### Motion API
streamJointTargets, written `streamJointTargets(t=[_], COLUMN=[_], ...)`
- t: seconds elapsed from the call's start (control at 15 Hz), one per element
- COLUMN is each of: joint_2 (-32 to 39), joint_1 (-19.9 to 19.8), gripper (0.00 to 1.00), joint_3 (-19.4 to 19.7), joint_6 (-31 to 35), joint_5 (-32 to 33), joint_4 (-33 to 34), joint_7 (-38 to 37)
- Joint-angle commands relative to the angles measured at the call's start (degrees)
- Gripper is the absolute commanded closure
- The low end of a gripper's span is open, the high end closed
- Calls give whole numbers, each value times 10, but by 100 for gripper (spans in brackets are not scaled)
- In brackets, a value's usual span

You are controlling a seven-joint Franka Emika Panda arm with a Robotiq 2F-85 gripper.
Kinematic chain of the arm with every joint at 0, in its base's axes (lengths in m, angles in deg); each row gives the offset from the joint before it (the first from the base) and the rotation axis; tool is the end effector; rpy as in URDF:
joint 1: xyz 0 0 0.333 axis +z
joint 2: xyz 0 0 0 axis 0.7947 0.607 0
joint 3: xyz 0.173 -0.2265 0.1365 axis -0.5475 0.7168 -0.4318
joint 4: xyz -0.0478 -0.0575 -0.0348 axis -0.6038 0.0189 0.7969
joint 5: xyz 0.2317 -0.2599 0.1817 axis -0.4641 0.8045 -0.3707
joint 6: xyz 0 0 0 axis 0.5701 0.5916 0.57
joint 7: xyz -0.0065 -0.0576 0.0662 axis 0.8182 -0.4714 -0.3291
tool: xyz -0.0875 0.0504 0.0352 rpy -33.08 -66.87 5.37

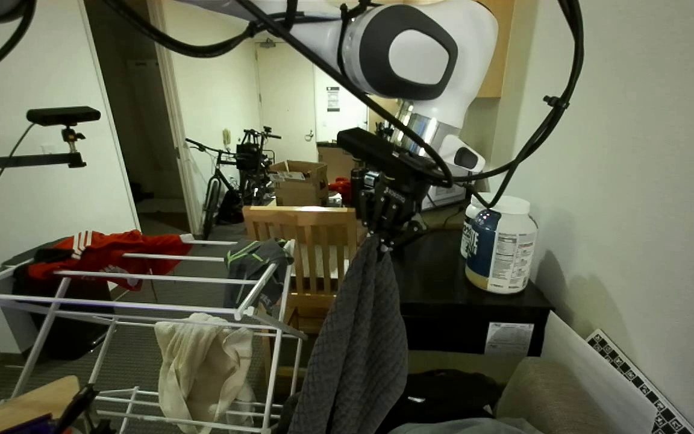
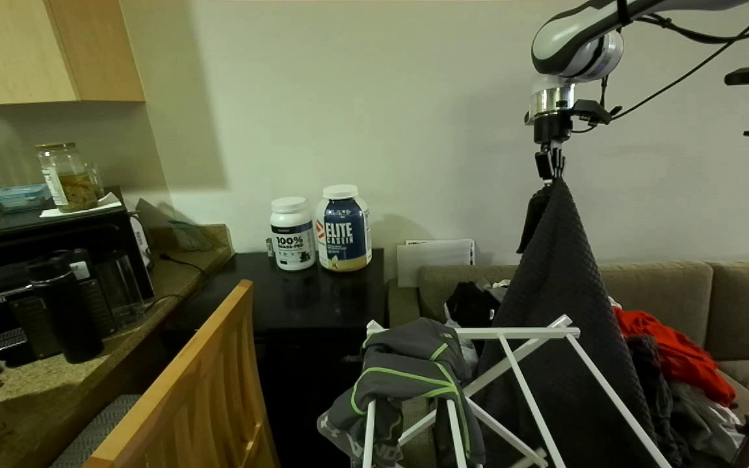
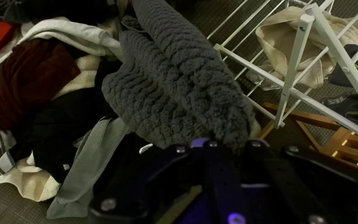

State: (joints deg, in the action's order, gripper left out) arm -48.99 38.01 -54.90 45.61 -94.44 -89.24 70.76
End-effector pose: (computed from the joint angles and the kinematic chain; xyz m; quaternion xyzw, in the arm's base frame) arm 0.5706 -0.2014 0.4204 -0.9862 0.0356 0.1025 0.1251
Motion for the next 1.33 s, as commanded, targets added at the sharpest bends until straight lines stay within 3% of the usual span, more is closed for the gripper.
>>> streamJointTargets(t=[0.0, 0.07, 0.13, 0.67, 1.27], joint_2=[1, 1, -1, -70, -149], joint_1=[1, 1, 2, 35, 57], gripper=[90, 90, 97, 97, 97], joint_3=[2, 2, 0, -31, -26], joint_6=[-2, -2, -4, -24, -121], joint_5=[0, 0, -6, -49, -70], joint_4=[2, 2, 6, 7, 27], joint_7=[0, 0, -2, 0, 26])
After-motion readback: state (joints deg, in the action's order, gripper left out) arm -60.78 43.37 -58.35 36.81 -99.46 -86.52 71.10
